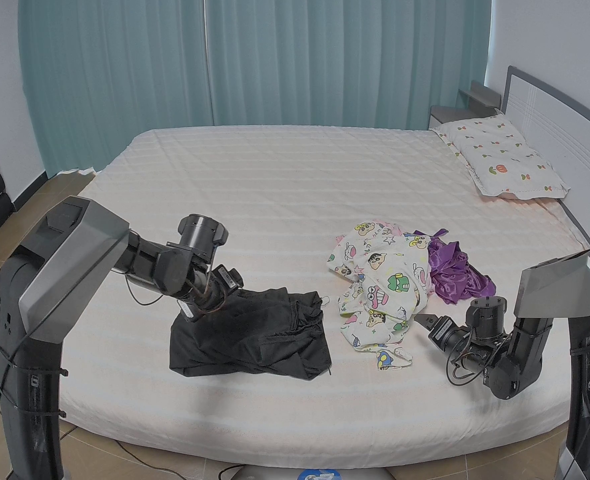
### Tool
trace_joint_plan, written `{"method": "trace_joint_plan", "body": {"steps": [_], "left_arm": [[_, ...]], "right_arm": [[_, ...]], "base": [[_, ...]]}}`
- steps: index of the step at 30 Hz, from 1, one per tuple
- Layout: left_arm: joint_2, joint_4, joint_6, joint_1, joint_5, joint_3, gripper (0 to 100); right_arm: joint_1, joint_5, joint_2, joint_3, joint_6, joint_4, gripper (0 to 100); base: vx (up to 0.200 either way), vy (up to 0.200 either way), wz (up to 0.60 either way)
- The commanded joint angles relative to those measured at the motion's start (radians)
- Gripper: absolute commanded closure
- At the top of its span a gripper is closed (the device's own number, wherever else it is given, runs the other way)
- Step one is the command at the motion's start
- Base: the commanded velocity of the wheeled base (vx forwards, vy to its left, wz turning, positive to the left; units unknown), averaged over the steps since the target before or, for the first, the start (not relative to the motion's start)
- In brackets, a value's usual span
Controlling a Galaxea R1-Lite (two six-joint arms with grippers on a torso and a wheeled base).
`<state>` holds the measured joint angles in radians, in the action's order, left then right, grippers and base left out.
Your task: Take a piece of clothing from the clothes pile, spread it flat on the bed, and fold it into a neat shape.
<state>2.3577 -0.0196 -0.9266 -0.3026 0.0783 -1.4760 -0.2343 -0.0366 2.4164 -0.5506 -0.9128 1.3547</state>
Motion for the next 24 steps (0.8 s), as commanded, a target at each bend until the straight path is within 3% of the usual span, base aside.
{"method": "trace_joint_plan", "body": {"steps": [1,8,13,16,22,24], "left_arm": [[-0.064,0.049,0.000,0.049,-0.063,0.105,0],[-0.101,0.227,-0.017,0.132,-0.149,0.296,0],[-0.103,0.294,-0.040,0.198,-0.207,0.329,0],[-0.106,0.294,-0.040,0.214,-0.218,0.329,0],[-0.092,0.297,-0.038,0.249,-0.235,0.321,0],[-0.094,0.297,-0.038,0.267,-0.281,0.330,0]], "right_arm": [[0.000,-0.006,-0.011,0.006,0.012,0.003,0],[-0.017,-0.034,-0.063,0.023,0.075,0.034,0],[-0.068,-0.036,-0.102,0.008,0.087,0.003,0],[-0.092,-0.037,-0.117,-0.015,0.106,-0.046,0],[-0.188,-0.114,-0.168,-0.143,0.169,-0.279,0],[-0.232,-0.151,-0.164,-0.192,0.198,-0.364,0]], "base": [[0.000,0.200,0.00],[0.000,0.200,0.00],[0.000,0.200,0.00],[0.000,0.200,0.00],[0.000,0.200,0.00],[0.000,0.200,0.00]]}}
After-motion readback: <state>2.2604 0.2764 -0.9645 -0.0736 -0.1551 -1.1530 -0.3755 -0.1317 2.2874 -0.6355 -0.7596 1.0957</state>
